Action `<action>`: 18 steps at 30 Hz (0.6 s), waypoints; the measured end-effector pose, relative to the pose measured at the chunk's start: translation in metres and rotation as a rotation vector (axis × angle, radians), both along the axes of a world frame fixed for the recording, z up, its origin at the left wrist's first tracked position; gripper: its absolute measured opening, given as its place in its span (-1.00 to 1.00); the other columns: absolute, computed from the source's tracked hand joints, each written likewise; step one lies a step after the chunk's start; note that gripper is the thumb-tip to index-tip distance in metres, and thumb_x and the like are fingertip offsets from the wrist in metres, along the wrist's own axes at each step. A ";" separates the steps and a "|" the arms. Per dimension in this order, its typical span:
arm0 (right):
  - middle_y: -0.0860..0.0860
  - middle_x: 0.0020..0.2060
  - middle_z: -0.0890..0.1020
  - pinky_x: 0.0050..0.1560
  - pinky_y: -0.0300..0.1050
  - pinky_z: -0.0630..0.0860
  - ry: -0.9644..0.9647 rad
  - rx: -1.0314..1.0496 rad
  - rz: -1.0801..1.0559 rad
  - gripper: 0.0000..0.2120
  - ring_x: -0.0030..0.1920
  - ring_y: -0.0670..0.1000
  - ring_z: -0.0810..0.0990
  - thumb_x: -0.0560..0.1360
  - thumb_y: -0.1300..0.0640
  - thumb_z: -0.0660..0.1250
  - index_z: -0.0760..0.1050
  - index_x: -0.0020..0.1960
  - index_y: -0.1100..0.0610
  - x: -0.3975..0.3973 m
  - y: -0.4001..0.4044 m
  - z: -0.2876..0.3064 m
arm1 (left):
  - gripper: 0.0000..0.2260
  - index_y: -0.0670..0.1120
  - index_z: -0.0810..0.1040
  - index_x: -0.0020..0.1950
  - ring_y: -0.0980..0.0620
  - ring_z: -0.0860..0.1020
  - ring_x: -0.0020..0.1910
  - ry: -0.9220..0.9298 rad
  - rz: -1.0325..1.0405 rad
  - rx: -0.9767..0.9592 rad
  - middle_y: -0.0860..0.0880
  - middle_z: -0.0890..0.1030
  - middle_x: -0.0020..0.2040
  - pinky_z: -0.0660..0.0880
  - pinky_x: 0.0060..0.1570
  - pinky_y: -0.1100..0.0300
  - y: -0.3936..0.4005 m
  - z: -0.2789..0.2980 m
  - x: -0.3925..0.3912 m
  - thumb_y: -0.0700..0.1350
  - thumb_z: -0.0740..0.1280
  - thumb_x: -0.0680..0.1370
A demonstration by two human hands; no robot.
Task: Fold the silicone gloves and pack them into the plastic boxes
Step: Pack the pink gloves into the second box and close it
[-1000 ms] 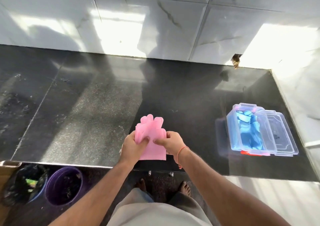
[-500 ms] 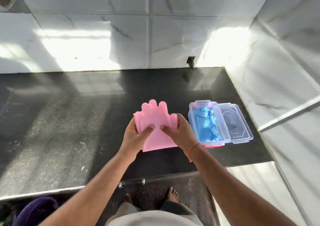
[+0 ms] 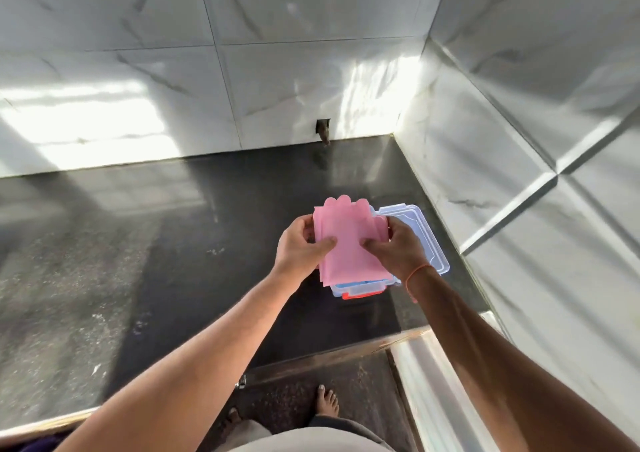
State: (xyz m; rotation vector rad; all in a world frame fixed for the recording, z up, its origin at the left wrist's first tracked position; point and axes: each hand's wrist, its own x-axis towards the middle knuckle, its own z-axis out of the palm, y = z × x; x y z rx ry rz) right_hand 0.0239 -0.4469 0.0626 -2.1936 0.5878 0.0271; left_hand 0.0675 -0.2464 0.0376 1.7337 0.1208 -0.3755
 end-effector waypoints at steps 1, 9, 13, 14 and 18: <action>0.00 -0.08 0.66 0.02 0.01 0.54 0.018 -0.020 0.007 -0.73 -0.04 0.16 0.61 0.48 0.06 0.58 0.57 0.09 0.05 -0.001 -0.006 -0.003 | -0.52 -0.05 0.59 0.42 -0.03 0.75 0.16 -0.003 -0.005 0.014 0.01 0.75 0.20 0.76 0.05 -0.15 -0.005 -0.003 0.000 -0.18 0.60 0.52; 0.04 0.02 0.71 0.05 0.01 0.53 0.065 -0.146 0.069 -0.60 0.05 0.20 0.64 0.48 0.03 0.57 0.58 0.25 0.10 0.000 -0.022 -0.014 | -0.44 0.04 0.59 0.40 0.03 0.74 0.07 -0.127 -0.005 0.254 0.12 0.76 0.08 0.75 0.04 -0.12 -0.015 -0.017 0.003 -0.02 0.66 0.44; 0.06 0.10 0.72 0.10 0.11 0.61 0.052 -0.284 0.106 -0.58 0.08 0.25 0.67 0.49 -0.01 0.52 0.55 0.29 0.07 0.002 -0.016 -0.011 | -0.48 0.10 0.59 0.36 0.16 0.70 0.02 -0.178 0.014 0.324 0.21 0.73 0.08 0.70 0.11 -0.01 -0.015 -0.021 0.002 0.03 0.65 0.44; 0.06 0.14 0.70 0.10 0.13 0.62 0.044 -0.332 0.127 -0.58 0.10 0.26 0.67 0.49 -0.01 0.51 0.53 0.30 0.06 0.002 -0.014 -0.010 | -0.49 0.11 0.58 0.37 0.17 0.68 0.00 -0.206 0.005 0.356 0.23 0.71 0.09 0.68 0.11 0.03 -0.016 -0.023 0.001 0.06 0.64 0.46; 0.10 0.33 0.56 0.14 0.18 0.61 0.067 -0.514 0.229 -0.42 0.22 0.27 0.59 0.54 -0.13 0.47 0.45 0.44 0.12 0.001 -0.012 -0.010 | -0.45 0.12 0.44 0.51 0.02 0.62 0.24 -0.326 -0.061 0.513 0.16 0.54 0.36 0.62 0.15 0.02 -0.018 -0.021 -0.008 0.22 0.49 0.58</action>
